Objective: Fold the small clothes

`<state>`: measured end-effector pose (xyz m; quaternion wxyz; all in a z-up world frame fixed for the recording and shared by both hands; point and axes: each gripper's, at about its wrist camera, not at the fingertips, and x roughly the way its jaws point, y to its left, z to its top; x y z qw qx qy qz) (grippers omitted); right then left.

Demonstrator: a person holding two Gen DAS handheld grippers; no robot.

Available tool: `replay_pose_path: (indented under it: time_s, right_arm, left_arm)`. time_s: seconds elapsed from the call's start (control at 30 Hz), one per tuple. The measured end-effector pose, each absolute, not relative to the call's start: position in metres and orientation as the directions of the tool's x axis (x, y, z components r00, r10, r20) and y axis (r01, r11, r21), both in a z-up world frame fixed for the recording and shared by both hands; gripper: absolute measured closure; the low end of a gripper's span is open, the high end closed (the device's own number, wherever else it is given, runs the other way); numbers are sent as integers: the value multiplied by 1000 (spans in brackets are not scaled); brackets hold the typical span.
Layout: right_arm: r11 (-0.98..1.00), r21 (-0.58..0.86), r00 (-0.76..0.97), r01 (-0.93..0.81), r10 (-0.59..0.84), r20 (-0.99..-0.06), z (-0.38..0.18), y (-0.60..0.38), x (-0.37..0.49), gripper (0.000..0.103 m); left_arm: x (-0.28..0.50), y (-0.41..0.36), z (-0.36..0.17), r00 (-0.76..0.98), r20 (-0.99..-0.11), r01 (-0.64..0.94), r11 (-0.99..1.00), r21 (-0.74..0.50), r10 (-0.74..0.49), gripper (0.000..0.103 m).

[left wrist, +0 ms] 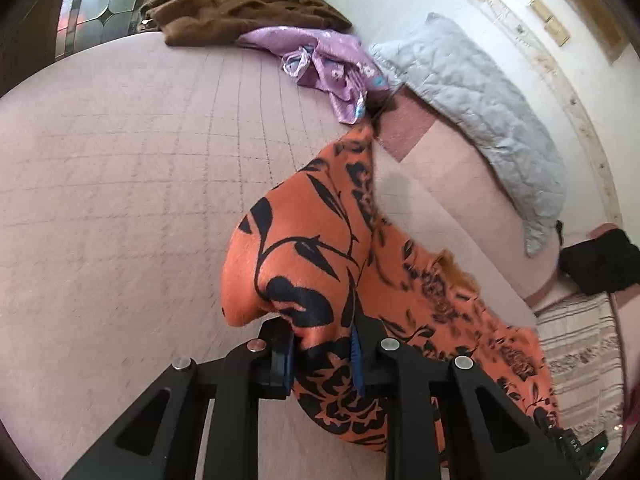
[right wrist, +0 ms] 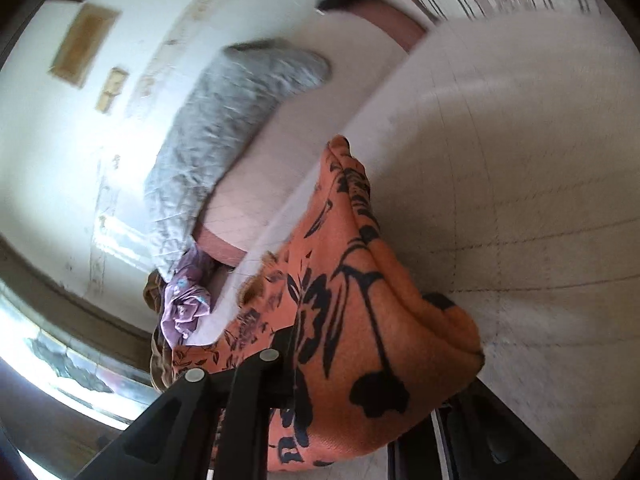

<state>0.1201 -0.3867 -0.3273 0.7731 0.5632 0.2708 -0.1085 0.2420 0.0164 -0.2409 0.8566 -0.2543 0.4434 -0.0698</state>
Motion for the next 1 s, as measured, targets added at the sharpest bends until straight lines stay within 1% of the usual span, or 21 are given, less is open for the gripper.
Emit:
replay_pose_path:
  time_s: [0.07, 0.13, 0.17, 0.2, 0.27, 0.3, 0.37, 0.43, 0.5, 0.53, 0.57, 0.6, 0.63, 0.67, 0.7, 0.73, 0.8, 0.87, 0.9, 0.97, 1.0]
  right_arm:
    - [323, 824, 836, 466, 144, -530, -322, -384, 100, 87]
    - [322, 812, 822, 486, 147, -550, -323, -381, 75, 87]
    - [328, 791, 800, 516, 146, -582, -326, -380, 65, 86]
    - [333, 757, 760, 563, 152, -632, -333, -380, 59, 82]
    - [279, 687, 651, 671, 223, -726, -361, -383, 59, 79]
    - [197, 672, 617, 714, 278, -736, -378, -385, 57, 76]
    - [55, 701, 659, 711, 298, -691, -387, -393, 45, 68]
    - [69, 666, 644, 743, 197, -739, -367, -403, 30, 58]
    - [116, 647, 646, 753, 56, -762, -340, -410, 14, 39]
    - [157, 647, 657, 747, -25, -753, -322, -412, 7, 38]
    - [198, 649, 669, 735, -53, -741, -312, -413, 7, 38]
    - [271, 640, 676, 719, -61, -734, -300, -411, 14, 38]
    - [342, 628, 681, 699, -47, -731, -291, -406, 26, 39]
    - [394, 626, 690, 673, -29, -723, -284, -399, 36, 41]
    - [458, 628, 704, 630, 6, -710, -279, -388, 52, 45]
    - [510, 627, 709, 588, 47, -703, -276, -374, 63, 53]
    - [599, 617, 683, 511, 153, -714, -278, -344, 95, 60]
    - [658, 606, 643, 448, 234, -729, -288, -317, 121, 61]
    - [693, 585, 613, 422, 258, -747, -295, -304, 129, 61]
    - [739, 545, 514, 397, 312, -799, -320, -284, 143, 61]
    - [754, 517, 489, 404, 300, -819, -324, -277, 150, 61]
  left_arm:
    - [223, 23, -238, 589, -723, -90, 860, -502, -361, 80]
    - [206, 23, -247, 549, -749, -75, 870, -487, -372, 79]
    - [200, 19, -258, 503, -783, -59, 889, -454, -366, 77]
    - [196, 17, -269, 457, -821, -56, 910, -410, -342, 76]
    - [192, 23, -280, 420, -845, -78, 915, -396, -330, 72]
    - [193, 29, -279, 413, -838, -81, 902, -424, -357, 70]
    - [197, 41, -269, 420, -815, -76, 879, -470, -400, 68]
    - [194, 56, -256, 447, -803, -90, 873, -479, -394, 68]
    - [190, 66, -245, 485, -787, -94, 871, -482, -382, 68]
    - [188, 69, -240, 499, -780, -90, 873, -480, -377, 68]
    - [188, 70, -233, 528, -776, -85, 887, -453, -345, 67]
    - [186, 67, -224, 581, -770, -83, 922, -379, -265, 67]
    - [185, 63, -215, 627, -758, -76, 953, -292, -182, 67]
    - [186, 58, -210, 651, -747, -71, 969, -238, -136, 67]
    - [186, 54, -206, 670, -732, -59, 975, -214, -120, 67]
    - [186, 52, -205, 680, -722, -43, 976, -213, -127, 63]
    - [190, 44, -214, 655, -743, -20, 981, -195, -135, 61]
    - [199, 32, -233, 605, -790, 0, 992, -125, -100, 61]
    - [207, 22, -251, 542, -839, 8, 998, -60, -55, 61]
    - [216, 18, -272, 464, -885, 13, 999, -40, -42, 59]
    - [217, 20, -273, 469, -882, 3, 999, -51, -46, 57]
